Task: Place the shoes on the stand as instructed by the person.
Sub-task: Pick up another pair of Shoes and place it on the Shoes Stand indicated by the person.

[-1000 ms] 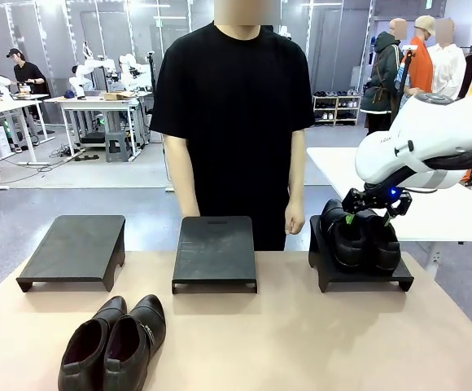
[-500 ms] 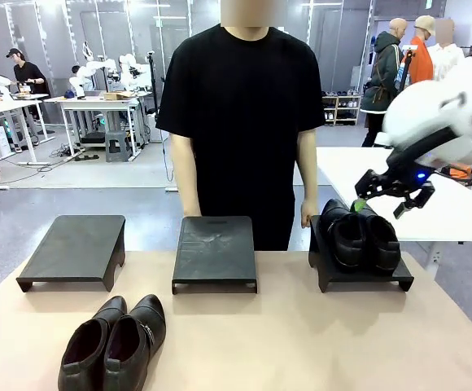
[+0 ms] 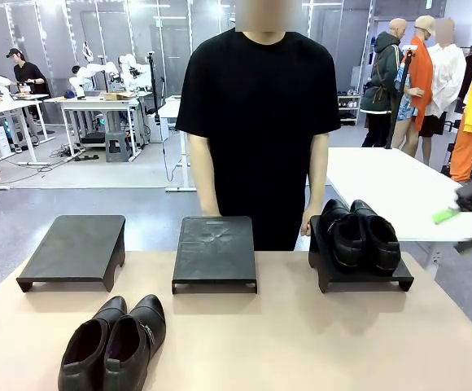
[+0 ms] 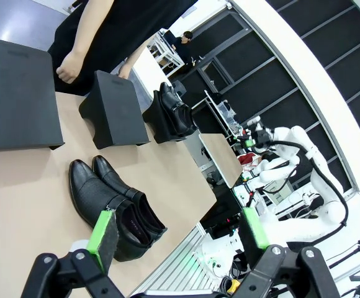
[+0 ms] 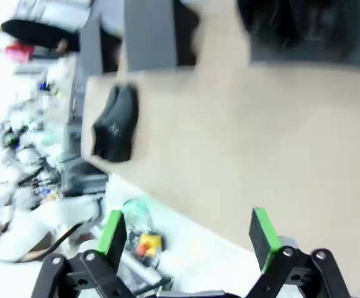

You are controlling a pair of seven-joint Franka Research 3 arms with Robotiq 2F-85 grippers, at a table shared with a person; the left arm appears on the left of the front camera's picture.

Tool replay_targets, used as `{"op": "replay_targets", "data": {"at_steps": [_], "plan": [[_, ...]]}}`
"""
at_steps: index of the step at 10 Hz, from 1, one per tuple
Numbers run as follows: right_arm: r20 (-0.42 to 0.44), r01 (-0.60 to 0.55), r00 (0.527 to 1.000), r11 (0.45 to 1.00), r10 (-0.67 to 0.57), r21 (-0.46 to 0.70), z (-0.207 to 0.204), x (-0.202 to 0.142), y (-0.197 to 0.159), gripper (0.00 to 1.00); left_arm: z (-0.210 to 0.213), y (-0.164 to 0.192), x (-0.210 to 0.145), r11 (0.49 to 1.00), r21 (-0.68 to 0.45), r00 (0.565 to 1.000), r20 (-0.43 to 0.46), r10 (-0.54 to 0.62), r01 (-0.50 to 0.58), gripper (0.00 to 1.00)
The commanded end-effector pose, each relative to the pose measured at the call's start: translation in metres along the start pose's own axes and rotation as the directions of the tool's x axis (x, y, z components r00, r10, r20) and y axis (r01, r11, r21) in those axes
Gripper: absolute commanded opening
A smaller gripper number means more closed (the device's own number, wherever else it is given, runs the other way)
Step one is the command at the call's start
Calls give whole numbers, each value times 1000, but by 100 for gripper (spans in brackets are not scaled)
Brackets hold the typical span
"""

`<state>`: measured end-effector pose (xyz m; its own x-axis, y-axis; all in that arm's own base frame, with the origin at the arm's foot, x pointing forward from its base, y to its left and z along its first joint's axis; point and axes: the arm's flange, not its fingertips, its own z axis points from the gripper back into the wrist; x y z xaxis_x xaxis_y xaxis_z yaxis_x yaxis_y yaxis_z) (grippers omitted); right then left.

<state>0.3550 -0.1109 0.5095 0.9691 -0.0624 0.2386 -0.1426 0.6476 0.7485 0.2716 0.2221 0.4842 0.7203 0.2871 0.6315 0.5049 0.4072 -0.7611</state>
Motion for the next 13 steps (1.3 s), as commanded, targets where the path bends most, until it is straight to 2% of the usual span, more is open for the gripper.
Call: {"op": "replay_targets", "data": {"at_steps": [1,2,3,4,5,7,8,13], "plan": [[58,35,997,987,-45,158,28,-58,-59,100,1,0,2,1000,-13,1000,2,-21,21,100],[111,39,992,971,-67,234,33,-93,-92,100,1,0,2,1000,-13,1000,2,-21,21,100],[113,55,989,955,-91,290,31,-124,-122,100,1,0,2,1000,-13,1000,2,-21,21,100],[134,60,984,926,-118,373,29,-144,-143,100,1,0,2,1000,-13,1000,2,-21,21,100],[145,37,984,916,-103,400,25,-157,-153,100,1,0,2,1000,-13,1000,2,-21,21,100],[168,27,980,903,-109,429,18,-159,-163,100,1,0,2,1000,-13,1000,2,-21,21,100],[160,68,977,916,-142,396,26,-171,-154,100,1,0,2,1000,-13,1000,2,-21,21,100],[160,68,977,916,-142,396,26,-171,-154,100,1,0,2,1000,-13,1000,2,-21,21,100]]}}
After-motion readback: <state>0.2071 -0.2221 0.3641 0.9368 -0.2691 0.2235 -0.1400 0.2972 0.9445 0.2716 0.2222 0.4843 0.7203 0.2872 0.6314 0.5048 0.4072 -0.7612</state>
